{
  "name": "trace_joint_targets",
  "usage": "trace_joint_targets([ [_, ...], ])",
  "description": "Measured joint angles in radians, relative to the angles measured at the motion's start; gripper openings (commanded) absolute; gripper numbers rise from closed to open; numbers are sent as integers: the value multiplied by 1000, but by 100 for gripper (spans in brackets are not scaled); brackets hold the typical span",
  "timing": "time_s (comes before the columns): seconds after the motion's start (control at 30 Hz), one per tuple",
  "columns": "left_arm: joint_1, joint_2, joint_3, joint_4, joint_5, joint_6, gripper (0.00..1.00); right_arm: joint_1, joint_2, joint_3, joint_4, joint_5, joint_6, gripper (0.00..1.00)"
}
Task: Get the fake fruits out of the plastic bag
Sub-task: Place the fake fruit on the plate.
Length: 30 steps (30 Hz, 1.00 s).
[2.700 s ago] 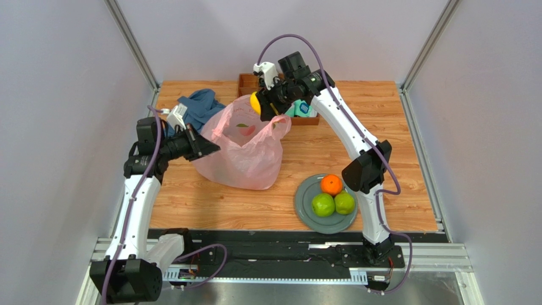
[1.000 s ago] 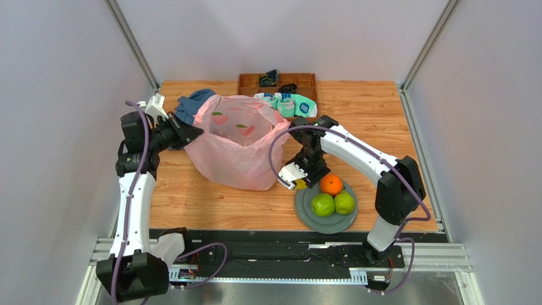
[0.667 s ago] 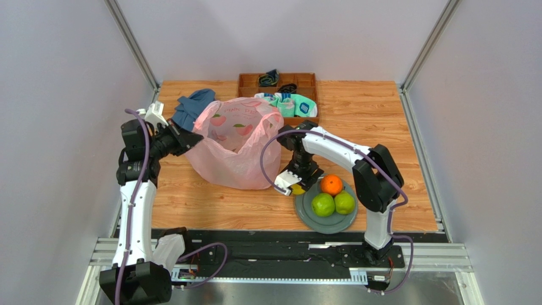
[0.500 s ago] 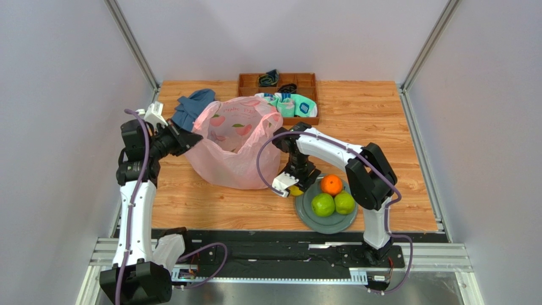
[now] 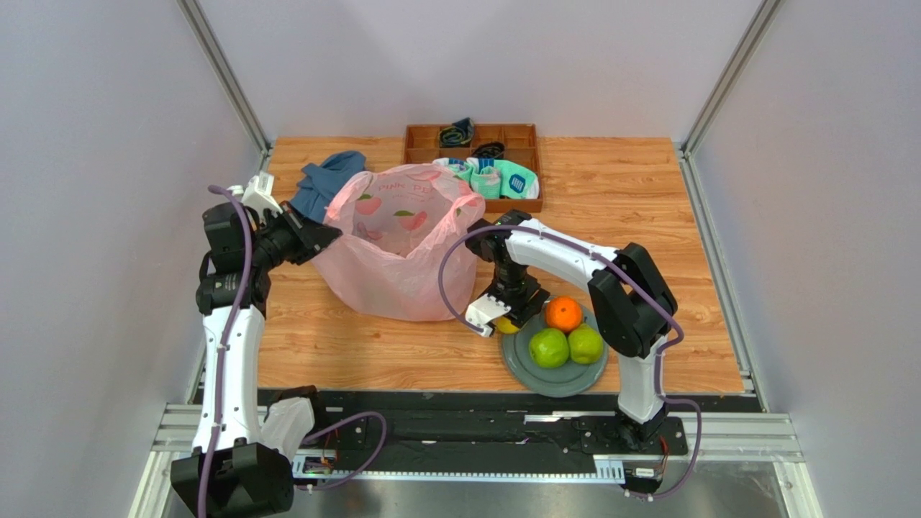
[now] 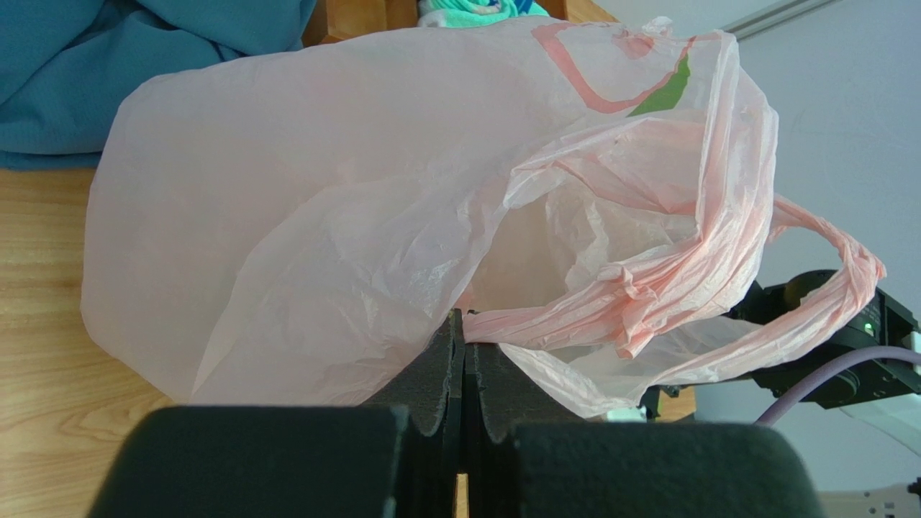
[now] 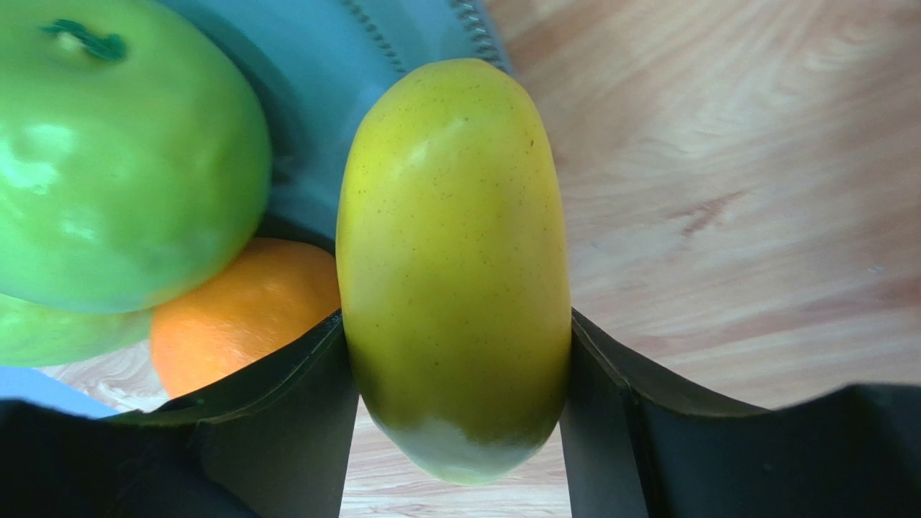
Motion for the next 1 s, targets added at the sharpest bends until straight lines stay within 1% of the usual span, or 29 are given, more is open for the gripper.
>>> trace_joint_targets([
  [0.07, 0, 0, 0, 0, 0, 0, 0, 0, -10, -23, -3, 0, 5, 63],
  [0.13, 0, 0, 0, -1, 0, 0, 0, 0, -13, -34, -3, 0, 12, 74],
  [0.17, 0, 0, 0, 0, 0, 0, 0, 0, -14, -36, -3, -1, 17, 99],
  [0.2, 0, 0, 0, -1, 0, 0, 0, 0, -14, -37, -2, -1, 21, 100],
  [0.4, 1, -1, 0, -1, 1, 0, 0, 0, -14, -28, -3, -11, 48, 100],
  [0.53, 1, -1, 0, 0, 5, 0, 0, 0, -14, 33, -8, -12, 64, 100],
  [0.77, 1, 4, 0, 0, 11, -3, 0, 0, -33, 316, -1, -73, 146, 100],
  [0.97, 1, 38, 0, 0, 37, -15, 0, -1, -139, 426, -6, -109, 200, 100],
  [1.0, 1, 42, 0, 0, 39, -17, 0, -2, -151, 473, -18, -138, 216, 99],
])
